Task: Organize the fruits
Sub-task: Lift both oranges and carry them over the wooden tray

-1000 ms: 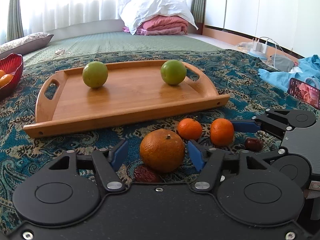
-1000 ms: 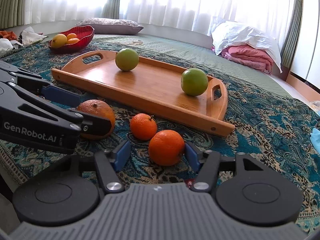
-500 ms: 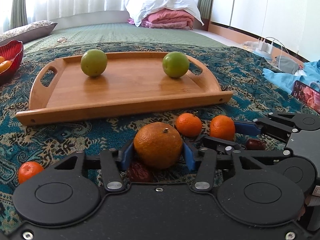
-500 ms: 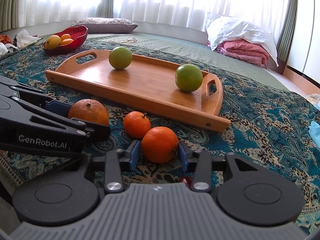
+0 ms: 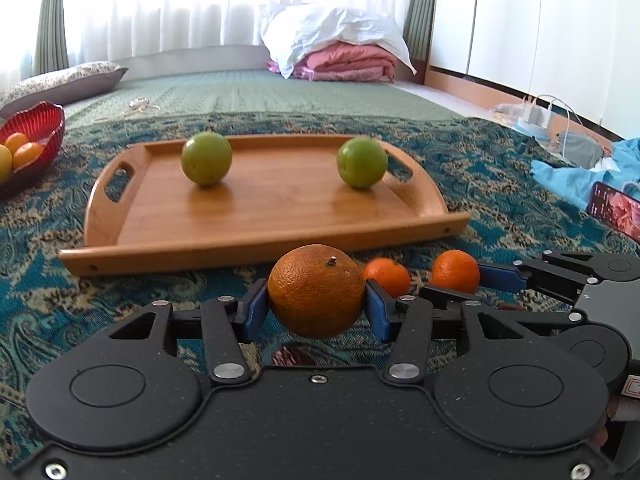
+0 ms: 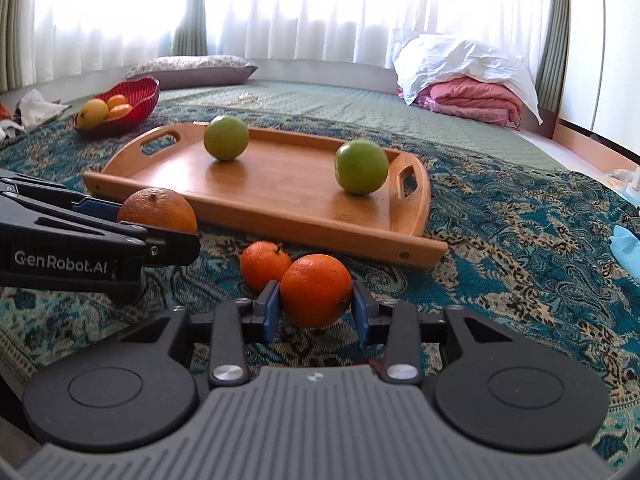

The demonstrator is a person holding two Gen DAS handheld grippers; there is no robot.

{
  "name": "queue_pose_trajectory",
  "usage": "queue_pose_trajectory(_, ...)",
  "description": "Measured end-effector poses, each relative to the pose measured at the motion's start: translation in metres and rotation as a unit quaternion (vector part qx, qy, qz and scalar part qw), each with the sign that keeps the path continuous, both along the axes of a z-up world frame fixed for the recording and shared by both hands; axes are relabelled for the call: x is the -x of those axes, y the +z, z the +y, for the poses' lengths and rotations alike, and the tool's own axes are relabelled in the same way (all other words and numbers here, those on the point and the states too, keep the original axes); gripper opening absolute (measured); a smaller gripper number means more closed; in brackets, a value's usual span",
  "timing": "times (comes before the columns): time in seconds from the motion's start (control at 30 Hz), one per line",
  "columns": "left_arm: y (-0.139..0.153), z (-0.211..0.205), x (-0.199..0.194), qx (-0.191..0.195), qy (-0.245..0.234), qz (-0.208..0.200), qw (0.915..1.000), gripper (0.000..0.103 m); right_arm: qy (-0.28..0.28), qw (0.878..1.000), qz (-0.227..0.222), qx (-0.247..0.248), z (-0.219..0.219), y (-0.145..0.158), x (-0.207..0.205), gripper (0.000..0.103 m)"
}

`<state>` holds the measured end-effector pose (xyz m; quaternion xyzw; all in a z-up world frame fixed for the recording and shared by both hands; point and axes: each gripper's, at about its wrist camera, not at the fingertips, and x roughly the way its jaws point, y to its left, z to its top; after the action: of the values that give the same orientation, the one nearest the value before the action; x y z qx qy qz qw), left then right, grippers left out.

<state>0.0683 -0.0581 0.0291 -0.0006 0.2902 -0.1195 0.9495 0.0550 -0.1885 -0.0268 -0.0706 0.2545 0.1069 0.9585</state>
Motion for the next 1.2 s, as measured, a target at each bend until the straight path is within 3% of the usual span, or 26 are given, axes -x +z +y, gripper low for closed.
queue_pose_trajectory(0.63,0.022,0.029,-0.018,-0.002,0.056,-0.025,0.9981,0.048,-0.033,0.998,-0.030,-0.054,0.003,0.021,-0.016,0.041)
queue_pose_trajectory(1.2,0.025,0.064,-0.058,0.004,0.094,-0.022,0.9953,0.048,-0.049,0.997,-0.029,-0.059,0.011,0.029,-0.058,0.041)
